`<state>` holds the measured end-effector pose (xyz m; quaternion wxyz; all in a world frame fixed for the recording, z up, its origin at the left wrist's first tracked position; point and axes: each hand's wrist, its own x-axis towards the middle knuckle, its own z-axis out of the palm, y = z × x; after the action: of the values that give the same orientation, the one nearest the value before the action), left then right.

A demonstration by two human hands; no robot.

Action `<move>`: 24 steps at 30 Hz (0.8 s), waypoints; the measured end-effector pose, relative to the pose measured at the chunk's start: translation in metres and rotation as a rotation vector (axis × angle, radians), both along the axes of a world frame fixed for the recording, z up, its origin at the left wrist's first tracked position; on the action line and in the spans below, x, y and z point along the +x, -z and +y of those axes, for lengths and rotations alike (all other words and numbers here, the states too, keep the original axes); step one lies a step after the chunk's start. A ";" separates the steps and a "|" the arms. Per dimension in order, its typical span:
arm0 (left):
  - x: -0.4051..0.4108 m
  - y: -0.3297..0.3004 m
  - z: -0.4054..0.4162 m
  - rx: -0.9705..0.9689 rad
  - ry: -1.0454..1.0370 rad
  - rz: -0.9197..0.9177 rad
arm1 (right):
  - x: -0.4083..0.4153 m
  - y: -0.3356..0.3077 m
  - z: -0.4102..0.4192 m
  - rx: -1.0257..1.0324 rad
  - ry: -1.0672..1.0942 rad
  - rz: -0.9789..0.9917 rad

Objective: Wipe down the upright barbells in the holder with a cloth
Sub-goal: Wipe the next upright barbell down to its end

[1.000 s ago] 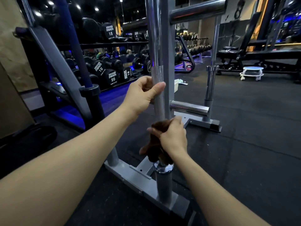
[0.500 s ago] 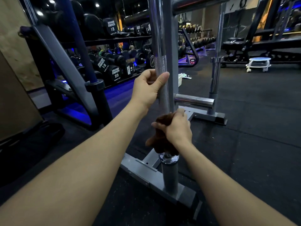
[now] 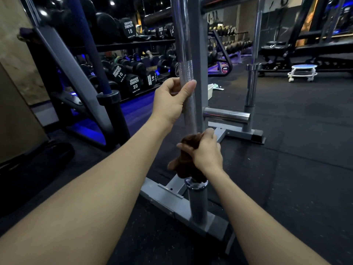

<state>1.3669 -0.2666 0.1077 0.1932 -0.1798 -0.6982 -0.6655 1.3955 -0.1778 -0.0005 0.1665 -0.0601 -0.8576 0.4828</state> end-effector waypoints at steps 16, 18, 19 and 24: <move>-0.006 0.003 -0.005 -0.039 0.009 0.036 | 0.006 0.024 0.001 0.079 -0.037 -0.017; -0.006 0.005 -0.005 -0.041 -0.003 0.051 | 0.000 0.009 -0.001 0.128 0.027 0.074; -0.006 0.006 -0.005 -0.031 -0.007 0.059 | -0.004 -0.003 -0.003 0.120 0.056 0.130; -0.008 0.007 -0.002 0.015 0.008 0.057 | -0.011 -0.019 -0.007 0.092 0.084 0.232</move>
<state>1.3589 -0.2689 0.1002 0.2116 -0.2002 -0.6868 -0.6659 1.3842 -0.1852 0.0187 0.2870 -0.0319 -0.8507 0.4391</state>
